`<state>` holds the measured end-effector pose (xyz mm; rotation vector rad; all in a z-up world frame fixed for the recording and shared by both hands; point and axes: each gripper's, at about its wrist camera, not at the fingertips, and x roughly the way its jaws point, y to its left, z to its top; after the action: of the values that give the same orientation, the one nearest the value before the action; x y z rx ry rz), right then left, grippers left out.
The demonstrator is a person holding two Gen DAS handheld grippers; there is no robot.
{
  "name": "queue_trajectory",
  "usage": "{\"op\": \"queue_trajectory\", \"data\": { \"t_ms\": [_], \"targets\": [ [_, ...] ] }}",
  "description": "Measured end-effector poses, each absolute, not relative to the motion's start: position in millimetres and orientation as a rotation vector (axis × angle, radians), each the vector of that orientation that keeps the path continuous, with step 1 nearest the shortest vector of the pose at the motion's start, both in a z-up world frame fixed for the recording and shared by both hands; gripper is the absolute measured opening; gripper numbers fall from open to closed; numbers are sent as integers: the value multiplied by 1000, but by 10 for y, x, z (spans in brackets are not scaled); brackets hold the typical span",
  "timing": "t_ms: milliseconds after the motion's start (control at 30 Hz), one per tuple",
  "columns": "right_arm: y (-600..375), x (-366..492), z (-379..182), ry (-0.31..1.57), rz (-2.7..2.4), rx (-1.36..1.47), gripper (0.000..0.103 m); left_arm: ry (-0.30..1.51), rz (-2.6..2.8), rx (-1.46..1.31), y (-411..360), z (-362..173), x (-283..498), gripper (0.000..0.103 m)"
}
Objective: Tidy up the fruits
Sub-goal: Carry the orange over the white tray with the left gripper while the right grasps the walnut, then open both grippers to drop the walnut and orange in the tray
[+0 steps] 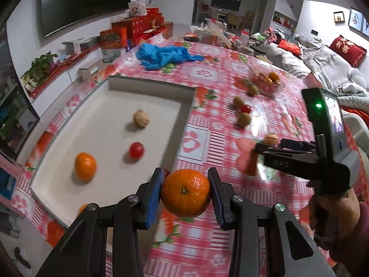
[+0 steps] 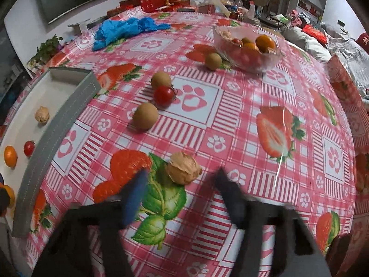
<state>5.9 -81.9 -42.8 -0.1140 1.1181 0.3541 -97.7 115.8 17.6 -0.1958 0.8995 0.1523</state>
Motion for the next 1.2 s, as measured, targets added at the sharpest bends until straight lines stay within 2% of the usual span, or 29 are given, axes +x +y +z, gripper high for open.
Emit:
{"op": "queue_trajectory", "data": {
  "t_ms": [33,333,667,1200],
  "targets": [
    [-825,71,-419,1120,358,-107,27,898,156,-196,1184,177,-975,41],
    [-822,15,-116,1109,472,-8,27,872,203,-215,1472,219,-1023,41],
    [-153,-165,366,1055,655,-55,27,837,268,-235,1836,316,-1079,41],
    [712,-266,410,1078,796,-127,27,857,363,-230,2199,164,-1068,41]
  ]
}}
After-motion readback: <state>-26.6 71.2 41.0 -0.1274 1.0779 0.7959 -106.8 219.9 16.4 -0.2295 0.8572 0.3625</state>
